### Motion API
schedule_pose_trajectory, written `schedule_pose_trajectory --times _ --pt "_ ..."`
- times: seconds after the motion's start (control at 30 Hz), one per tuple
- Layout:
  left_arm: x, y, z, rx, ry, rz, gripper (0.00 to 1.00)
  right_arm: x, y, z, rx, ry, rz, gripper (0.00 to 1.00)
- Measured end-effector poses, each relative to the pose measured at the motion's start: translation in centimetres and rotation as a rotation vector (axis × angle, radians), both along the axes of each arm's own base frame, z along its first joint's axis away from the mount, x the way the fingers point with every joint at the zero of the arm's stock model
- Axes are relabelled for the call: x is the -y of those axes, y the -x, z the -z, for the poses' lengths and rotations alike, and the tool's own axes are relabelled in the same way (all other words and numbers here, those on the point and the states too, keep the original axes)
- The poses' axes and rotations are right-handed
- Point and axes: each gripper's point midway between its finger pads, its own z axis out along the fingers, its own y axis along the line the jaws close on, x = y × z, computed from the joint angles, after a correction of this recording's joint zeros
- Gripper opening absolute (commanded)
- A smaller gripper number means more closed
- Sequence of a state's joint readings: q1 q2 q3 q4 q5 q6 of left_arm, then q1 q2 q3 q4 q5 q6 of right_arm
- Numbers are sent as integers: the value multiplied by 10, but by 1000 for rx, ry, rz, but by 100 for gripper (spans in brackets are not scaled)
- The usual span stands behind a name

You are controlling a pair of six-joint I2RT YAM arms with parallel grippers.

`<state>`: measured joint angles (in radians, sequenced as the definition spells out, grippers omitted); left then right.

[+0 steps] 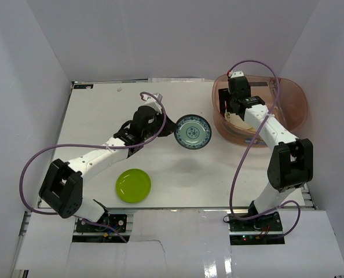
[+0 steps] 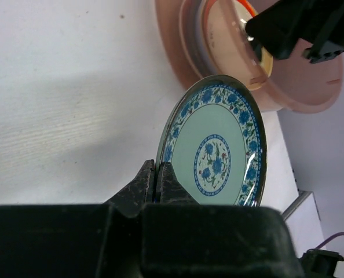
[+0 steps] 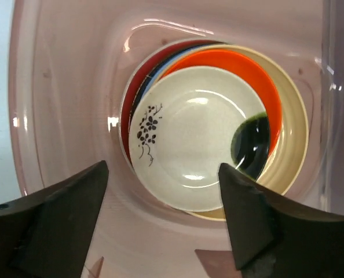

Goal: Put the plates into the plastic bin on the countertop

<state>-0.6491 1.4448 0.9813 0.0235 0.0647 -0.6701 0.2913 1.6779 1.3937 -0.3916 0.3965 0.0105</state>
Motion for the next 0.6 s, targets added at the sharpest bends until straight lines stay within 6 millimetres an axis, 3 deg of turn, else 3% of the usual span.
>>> schedule_pose_trajectory --times 0.07,0.13,0.2,0.23,0.27,0.33,0.43,0.53,0.6 --pt "4 -4 -18 23 21 6 0 -3 -1 -7 14 -41 -3 89" --pt "10 -10 -37 48 42 12 0 -4 -2 -22 39 -86 -3 87" --pt "20 -19 -59 80 67 19 0 -3 1 -50 97 -148 7 71" --pt "25 -24 -67 90 74 21 0 -2 6 -67 134 -179 8 57" --pt "33 -30 -77 105 82 27 0 -2 13 -87 174 -215 3 12" --pt "54 -44 -95 134 96 45 0 -4 35 -145 320 -320 -18 8" --pt "97 -64 -110 164 91 83 0 -13 92 -225 562 -498 -124 8" --pt "145 -87 -114 188 89 119 0 -21 151 -269 718 -633 -238 8" --pt "173 -102 -108 193 81 131 0 -27 175 -282 770 -693 -299 9"
